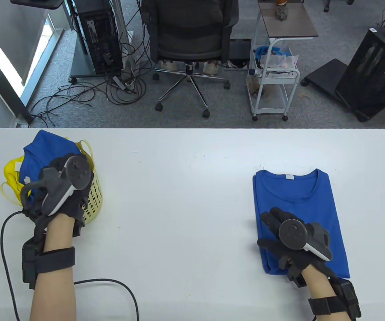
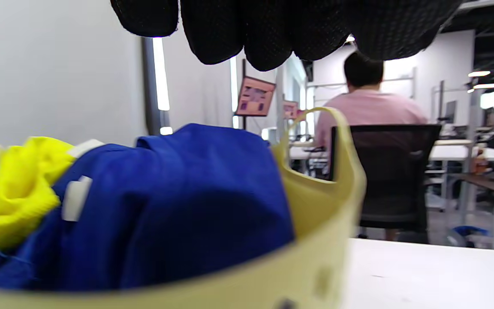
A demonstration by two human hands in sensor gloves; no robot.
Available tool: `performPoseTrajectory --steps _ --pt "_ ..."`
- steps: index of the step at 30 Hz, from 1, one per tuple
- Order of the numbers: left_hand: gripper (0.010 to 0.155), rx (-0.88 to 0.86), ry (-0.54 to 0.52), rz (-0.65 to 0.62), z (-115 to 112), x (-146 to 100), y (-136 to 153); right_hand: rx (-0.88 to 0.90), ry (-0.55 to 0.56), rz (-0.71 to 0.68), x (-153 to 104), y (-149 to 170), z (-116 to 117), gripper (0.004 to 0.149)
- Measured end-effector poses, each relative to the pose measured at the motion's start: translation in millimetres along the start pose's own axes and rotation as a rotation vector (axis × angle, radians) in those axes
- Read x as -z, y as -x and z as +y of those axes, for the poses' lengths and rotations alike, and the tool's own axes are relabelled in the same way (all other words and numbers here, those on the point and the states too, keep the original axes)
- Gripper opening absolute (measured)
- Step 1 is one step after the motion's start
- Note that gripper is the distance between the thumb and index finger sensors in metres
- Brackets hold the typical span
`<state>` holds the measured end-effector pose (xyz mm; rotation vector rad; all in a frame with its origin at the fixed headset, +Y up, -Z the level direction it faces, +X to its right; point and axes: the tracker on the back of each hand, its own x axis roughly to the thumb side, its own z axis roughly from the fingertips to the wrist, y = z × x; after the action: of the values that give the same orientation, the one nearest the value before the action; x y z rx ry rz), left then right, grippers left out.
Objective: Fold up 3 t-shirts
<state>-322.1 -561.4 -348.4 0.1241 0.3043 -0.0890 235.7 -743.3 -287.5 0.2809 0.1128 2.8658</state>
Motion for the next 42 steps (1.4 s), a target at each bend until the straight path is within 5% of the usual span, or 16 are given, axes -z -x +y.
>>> performPoseTrajectory --steps 6,20,28,42 --pt "0.057 0.207 0.153 0.087 -14 35 27 0.014 -0.032 0.039 2 8 5 0.074" --pt "0.074 0.240 0.454 0.171 -65 69 47 0.003 -0.117 0.064 10 12 19 0.074" --pt "0.063 0.200 0.484 0.156 -79 73 57 0.006 -0.151 0.069 11 13 22 0.073" --pt "0.042 0.182 0.331 0.113 -68 66 56 0.006 -0.168 0.066 11 13 22 0.072"
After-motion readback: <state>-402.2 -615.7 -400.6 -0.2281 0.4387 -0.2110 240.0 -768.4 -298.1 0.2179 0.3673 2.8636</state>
